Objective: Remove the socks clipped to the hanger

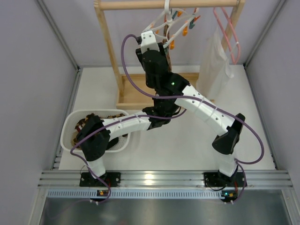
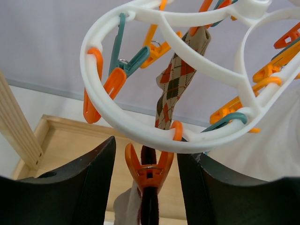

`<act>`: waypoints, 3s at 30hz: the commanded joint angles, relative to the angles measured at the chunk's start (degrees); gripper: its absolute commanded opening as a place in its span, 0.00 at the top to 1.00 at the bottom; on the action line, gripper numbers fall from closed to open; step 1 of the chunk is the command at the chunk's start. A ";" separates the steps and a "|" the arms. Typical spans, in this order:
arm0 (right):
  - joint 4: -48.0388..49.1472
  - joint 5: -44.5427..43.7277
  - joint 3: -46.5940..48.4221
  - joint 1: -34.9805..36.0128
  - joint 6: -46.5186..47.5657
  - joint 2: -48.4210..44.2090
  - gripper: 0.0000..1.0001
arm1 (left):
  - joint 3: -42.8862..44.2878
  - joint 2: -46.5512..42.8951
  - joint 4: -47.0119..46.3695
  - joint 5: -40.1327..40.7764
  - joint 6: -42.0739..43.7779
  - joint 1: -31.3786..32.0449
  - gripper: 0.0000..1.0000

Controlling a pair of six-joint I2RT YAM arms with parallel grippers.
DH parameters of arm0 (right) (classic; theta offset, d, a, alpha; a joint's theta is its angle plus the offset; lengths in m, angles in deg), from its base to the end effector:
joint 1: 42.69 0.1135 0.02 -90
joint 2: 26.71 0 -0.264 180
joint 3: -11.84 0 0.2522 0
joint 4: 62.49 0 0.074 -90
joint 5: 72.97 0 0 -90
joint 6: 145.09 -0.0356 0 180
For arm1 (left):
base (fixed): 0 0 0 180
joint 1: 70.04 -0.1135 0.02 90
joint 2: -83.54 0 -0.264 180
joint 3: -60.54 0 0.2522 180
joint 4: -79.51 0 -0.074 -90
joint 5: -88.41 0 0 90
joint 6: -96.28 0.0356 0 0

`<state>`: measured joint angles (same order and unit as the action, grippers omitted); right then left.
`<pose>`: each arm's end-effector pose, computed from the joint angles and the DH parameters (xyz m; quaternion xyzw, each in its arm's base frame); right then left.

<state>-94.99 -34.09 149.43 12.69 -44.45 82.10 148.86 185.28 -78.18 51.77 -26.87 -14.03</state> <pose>0.2627 0.3318 0.4786 -0.1112 0.7127 -0.0564 0.6903 0.2453 -0.3127 0.2578 -0.0431 0.8200 -0.0014 0.5707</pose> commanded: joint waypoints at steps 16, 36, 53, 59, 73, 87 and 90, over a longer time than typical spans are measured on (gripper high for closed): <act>8.46 -5.76 2.91 2.28 5.80 1.75 0.85 | 0.23 -2.42 -2.93 0.16 -0.69 0.15 1.00; 6.79 7.16 -9.55 2.72 -4.21 -8.78 0.38 | -22.26 -25.60 -3.11 -2.82 -6.14 -0.81 1.00; 11.01 25.36 -48.58 2.98 -17.57 -43.48 0.01 | -26.50 -54.97 10.68 1.83 -1.31 -0.81 1.00; 11.62 22.73 -61.50 2.98 -20.38 -53.17 0.00 | -22.63 -60.42 19.82 4.11 -3.67 -0.81 1.00; 10.04 20.61 -68.72 2.98 -22.85 -57.66 0.01 | -21.91 -59.81 33.54 -7.46 -13.61 -11.34 1.00; 10.83 21.49 -71.89 2.98 -24.61 -57.66 0.01 | -33.33 -53.94 26.70 -24.44 -13.08 -38.93 1.00; 11.10 21.93 -72.50 2.98 -24.87 -57.14 0.00 | -35.10 -50.86 24.23 -25.94 -15.10 -43.34 1.00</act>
<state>-85.99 -12.73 77.59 14.81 -68.19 24.68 115.40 132.10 -48.71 28.39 -39.78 -54.14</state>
